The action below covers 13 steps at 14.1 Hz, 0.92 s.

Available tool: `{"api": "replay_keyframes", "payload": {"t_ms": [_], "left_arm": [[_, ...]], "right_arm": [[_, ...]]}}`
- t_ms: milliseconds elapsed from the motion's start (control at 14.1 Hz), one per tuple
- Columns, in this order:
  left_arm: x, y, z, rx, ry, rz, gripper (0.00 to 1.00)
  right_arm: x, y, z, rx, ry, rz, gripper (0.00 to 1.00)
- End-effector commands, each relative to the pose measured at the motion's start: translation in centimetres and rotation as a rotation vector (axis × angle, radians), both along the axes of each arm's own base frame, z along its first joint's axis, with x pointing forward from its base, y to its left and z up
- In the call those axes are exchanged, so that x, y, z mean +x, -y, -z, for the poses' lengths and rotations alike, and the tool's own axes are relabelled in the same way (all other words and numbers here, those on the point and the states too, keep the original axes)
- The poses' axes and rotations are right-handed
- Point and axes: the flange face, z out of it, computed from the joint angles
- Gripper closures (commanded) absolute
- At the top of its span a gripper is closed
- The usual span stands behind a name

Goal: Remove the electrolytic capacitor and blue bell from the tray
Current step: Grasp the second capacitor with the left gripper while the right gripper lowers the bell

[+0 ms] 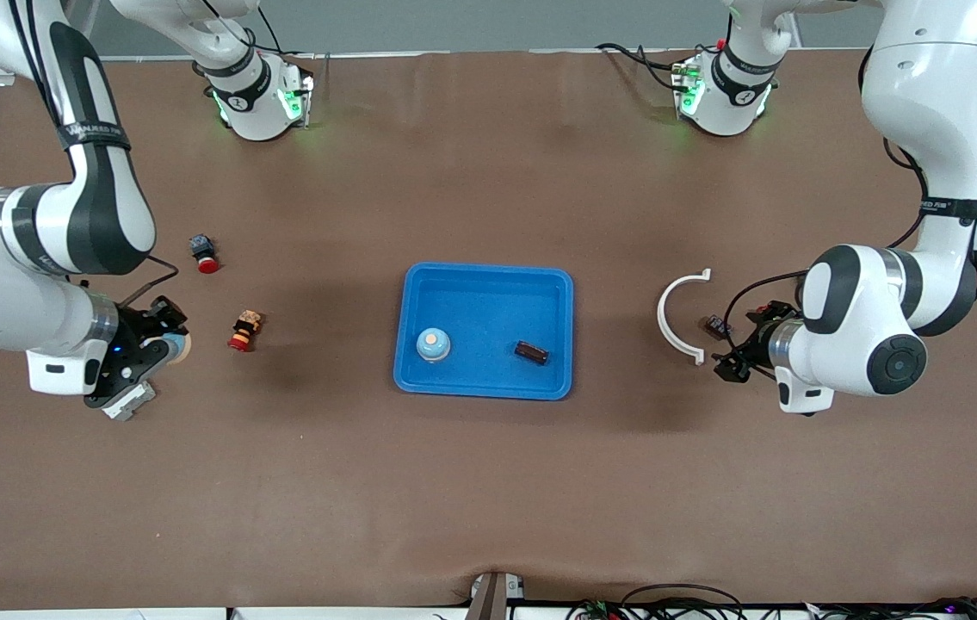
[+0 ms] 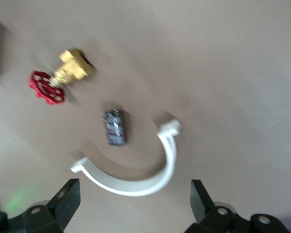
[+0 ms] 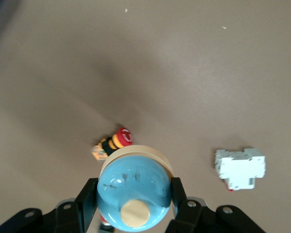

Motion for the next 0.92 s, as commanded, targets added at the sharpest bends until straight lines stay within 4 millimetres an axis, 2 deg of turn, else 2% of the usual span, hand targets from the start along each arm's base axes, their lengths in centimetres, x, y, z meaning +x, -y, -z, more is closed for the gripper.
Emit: {"api": "replay_keyframes", "payload": {"t_ms": [0,142,284,497,640,853], "left_arm": [[0.4,3.9,-1.0,-0.038,0.007,0.054,0.00],[-0.6,7.9,-0.5,-0.033,-0.001,0.100,0.00],[-1.9,12.0,-0.6,-0.035,0.007,0.154,0.00],[-2.1,16.1,-1.4,-0.070,0.070,0.131,0.00],[-2.8,20.5,-0.4,-0.081,0.129,0.079,0.00],[-3.0,24.5,1.9,-0.088,0.204,-0.029,0.00]], "right_arm": [[-0.1,2.7,2.9,-0.014,0.026,-0.084,0.80],[-0.5,4.5,5.3,-0.006,0.052,-0.136,0.80],[-1.1,5.2,7.1,-0.003,0.055,-0.152,0.80],[-1.7,5.2,9.7,0.002,0.024,-0.163,0.80],[-2.1,5.4,11.6,0.007,-0.008,-0.165,0.79],[-3.1,5.6,13.7,0.009,0.008,-0.176,0.79]]}}
